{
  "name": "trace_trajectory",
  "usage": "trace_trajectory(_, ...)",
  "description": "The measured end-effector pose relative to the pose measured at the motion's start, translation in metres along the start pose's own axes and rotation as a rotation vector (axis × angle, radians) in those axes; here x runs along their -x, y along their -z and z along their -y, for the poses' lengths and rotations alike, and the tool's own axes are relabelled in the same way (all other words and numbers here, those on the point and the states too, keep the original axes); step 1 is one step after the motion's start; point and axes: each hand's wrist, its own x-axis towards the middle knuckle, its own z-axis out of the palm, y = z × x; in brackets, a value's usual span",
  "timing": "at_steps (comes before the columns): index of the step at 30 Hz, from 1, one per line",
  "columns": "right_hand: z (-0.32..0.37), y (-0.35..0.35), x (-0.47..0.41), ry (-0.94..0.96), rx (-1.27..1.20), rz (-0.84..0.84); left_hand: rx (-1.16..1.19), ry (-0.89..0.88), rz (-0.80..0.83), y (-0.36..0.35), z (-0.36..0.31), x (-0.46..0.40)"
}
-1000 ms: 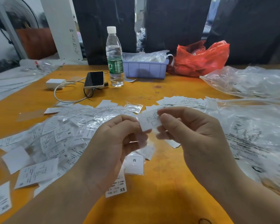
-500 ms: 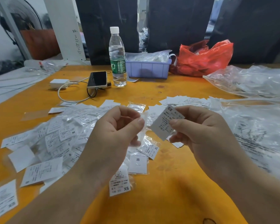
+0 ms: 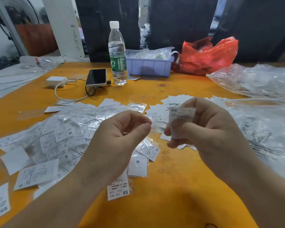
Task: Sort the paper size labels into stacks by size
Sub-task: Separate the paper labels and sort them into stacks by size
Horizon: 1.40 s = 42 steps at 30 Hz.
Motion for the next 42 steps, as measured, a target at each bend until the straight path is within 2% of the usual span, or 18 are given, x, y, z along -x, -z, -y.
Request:
trace_trajectory(5,0.0044,0.0026,-0.0004,0.051,0.325,0.073,0.083,-0.011,0.077,-0.0014,-0.0026,0.0024)
trace_trajectory(10,0.0073,0.0040,-0.0006,0.066,0.412,0.114,0.103,-0.026,0.097,0.0005,-0.0021,0.0025)
trace_trajectory(23,0.0032,0.0071,-0.0023,-0.118,0.412,0.266,0.098,-0.013,0.138,0.0016,0.0008,0.0032)
trace_trajectory(28,0.0047,0.0074,-0.0003,-0.154,0.449,0.313,0.033,-0.044,0.161,0.0007,0.0007,0.0060)
trace_trajectory(33,0.0020,0.0075,0.0007,-0.162,0.497,0.335,-0.140,-0.114,0.135,-0.0022,0.0000,0.0083)
trace_trajectory(35,0.0011,0.0063,0.0005,-0.138,0.447,0.313,-0.137,-0.129,0.123,-0.0030,-0.0003,0.0084)
trace_trajectory(39,-0.0022,0.0087,-0.0041,-0.069,0.267,0.155,-0.060,-0.097,0.102,0.0002,0.0005,0.0060)
trace_trajectory(42,-0.0026,0.0073,-0.0029,-0.016,0.294,0.201,0.001,-0.068,0.119,0.0018,0.0012,0.0045)
